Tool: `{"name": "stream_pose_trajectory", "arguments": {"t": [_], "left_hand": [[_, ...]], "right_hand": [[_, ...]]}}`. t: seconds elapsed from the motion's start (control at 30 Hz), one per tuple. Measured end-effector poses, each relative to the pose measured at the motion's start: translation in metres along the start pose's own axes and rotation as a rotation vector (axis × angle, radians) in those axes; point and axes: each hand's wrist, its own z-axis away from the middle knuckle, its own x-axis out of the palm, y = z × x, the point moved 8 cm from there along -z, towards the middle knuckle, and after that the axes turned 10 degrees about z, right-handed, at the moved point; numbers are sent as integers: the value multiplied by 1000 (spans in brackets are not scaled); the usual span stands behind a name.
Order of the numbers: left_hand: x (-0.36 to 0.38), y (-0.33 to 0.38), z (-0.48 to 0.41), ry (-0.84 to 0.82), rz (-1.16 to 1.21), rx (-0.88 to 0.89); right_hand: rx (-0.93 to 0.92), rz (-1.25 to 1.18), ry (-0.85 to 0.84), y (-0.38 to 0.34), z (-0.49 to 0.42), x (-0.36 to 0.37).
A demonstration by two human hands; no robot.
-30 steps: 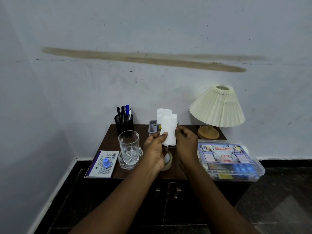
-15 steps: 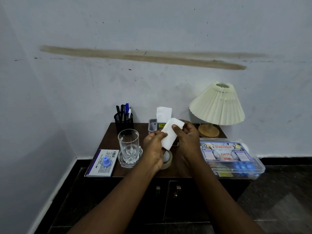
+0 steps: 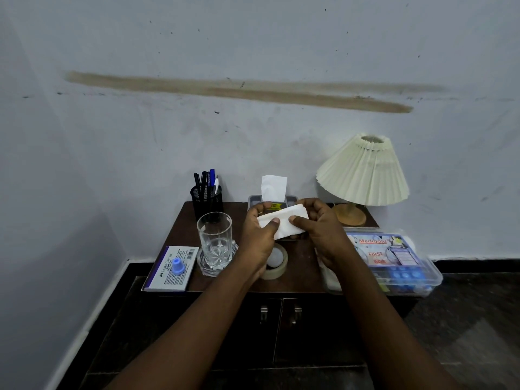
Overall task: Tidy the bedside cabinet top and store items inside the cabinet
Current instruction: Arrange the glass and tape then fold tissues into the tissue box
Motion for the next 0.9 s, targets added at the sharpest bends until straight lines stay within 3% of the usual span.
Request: {"name": "stream_pose_trajectory", "arguments": {"t": [0.27, 0.63, 0.8, 0.9], "left_hand": [[3, -12, 0, -81, 21, -109], [-2, -7, 0, -13, 165, -203], [2, -9, 2, -24, 220, -234], [2, -13, 1, -14, 222, -256]], "right_hand": [[-66, 174, -93, -6, 6, 15], [-27, 78, -21, -11, 2, -7], [61, -106, -19, -5, 3, 1], [53, -34, 34, -4, 4, 2]]}}
